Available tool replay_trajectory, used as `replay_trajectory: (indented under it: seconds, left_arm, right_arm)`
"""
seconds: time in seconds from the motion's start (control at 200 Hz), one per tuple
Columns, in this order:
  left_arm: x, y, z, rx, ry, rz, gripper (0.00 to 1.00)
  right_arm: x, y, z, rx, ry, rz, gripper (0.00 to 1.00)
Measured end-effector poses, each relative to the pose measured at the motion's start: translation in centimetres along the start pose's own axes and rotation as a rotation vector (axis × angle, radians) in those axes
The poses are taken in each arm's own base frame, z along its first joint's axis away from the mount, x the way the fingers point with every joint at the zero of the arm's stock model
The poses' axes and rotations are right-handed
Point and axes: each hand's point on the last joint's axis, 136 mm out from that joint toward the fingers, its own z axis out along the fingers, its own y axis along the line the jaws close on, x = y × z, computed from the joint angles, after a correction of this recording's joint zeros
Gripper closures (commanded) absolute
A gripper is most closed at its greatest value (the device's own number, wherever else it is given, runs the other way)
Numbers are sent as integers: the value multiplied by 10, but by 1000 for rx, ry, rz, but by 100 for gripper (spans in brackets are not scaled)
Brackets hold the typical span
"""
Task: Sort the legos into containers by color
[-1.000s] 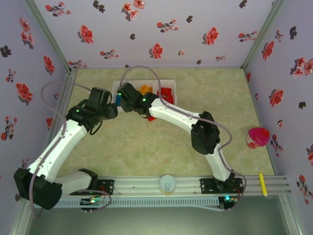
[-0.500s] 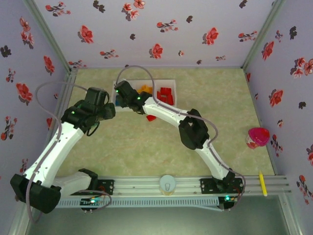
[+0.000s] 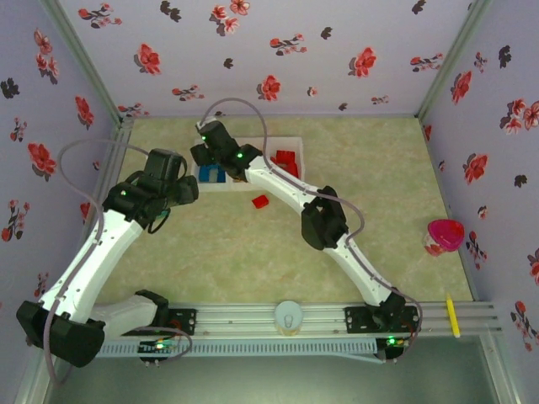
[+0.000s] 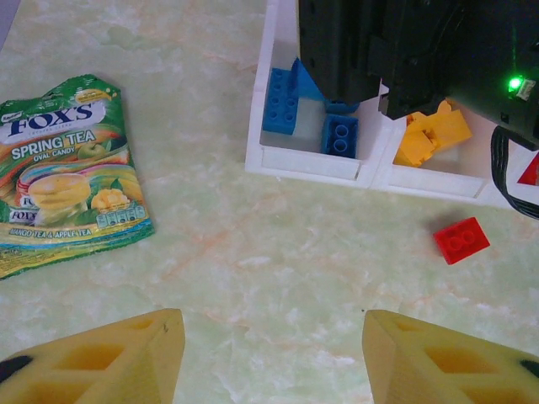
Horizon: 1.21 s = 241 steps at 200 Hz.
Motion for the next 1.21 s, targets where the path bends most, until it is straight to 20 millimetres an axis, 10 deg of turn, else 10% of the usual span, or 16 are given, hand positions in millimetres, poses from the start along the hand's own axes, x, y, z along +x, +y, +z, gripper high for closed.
replay_trajectory:
  seconds: [0.395, 0.75, 0.92, 1.205]
  left_arm:
    - [5, -9, 2, 45, 31, 10, 40]
    - [33, -54, 33, 139, 126, 84, 35]
    - [55, -86, 58, 166, 196, 163, 34]
    - [82, -127, 97, 195, 288, 312, 25]
  right_arm:
    - [27, -13, -20, 37, 93, -21, 30]
    - [20, -95, -138, 159, 60, 83, 30]
    - [51, -147, -191, 252, 67, 175, 30]
    - [90, -173, -252, 305, 63, 255, 29]
